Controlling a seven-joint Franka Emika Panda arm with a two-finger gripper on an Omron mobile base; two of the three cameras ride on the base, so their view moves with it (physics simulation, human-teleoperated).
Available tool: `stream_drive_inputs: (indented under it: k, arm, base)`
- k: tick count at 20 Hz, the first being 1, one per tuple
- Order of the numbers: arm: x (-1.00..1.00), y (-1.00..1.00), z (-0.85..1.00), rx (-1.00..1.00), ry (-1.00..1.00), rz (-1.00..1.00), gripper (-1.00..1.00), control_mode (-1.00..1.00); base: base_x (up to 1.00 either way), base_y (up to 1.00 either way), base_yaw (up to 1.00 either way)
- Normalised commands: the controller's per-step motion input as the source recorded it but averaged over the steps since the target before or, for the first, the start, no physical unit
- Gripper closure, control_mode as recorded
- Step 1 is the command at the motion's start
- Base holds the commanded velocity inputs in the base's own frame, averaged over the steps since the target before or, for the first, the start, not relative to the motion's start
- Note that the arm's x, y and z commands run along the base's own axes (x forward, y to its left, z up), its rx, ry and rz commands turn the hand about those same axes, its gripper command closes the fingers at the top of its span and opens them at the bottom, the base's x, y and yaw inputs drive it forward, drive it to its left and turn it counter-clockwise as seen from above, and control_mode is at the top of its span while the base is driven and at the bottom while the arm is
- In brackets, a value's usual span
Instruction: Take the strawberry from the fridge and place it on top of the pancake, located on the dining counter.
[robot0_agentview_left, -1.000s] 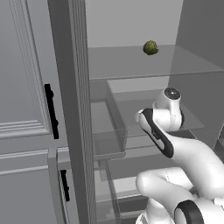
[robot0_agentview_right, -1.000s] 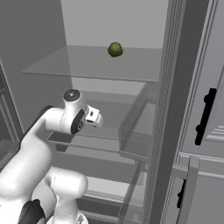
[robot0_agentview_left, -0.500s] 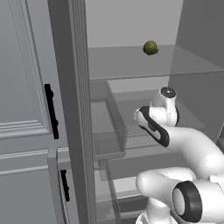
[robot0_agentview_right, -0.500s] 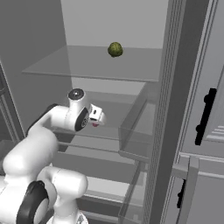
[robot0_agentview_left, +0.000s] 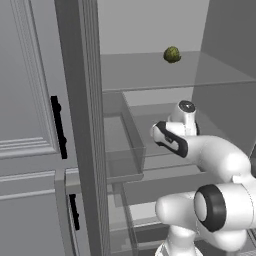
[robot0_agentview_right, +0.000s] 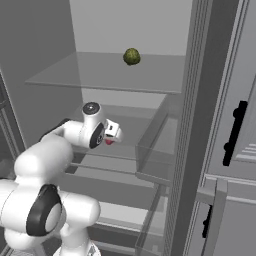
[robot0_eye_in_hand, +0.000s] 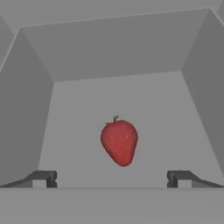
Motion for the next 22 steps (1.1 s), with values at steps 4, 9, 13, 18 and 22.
stream_drive_inputs:
  k: [4, 9, 13, 18, 22]
  arm:
    - [0.35, -0.06, -0.09, 0.00, 0.00, 0.00, -1.00, -1.00]
    - [0.21, -0.09, -0.16, 0.00, 0.00, 0.00, -1.00, -1.00]
    - [0.00, 0.00, -0.13, 0.00, 0.01, 0.00, -1.00, -1.00]
    - [0.05, 0.00, -0.12, 0.00, 0.00, 0.00, -1.00, -1.00]
    - [0.14, 0.00, -0.19, 0.00, 0.00, 0.00, -1.00, -1.00]
  base:
    - [0.00, 0.00, 0.00]
    - [0.00, 0.00, 0.00]
    - [0.00, 0.00, 0.00]
    - [0.00, 0.00, 0.00]
    - [0.00, 0.00, 0.00]
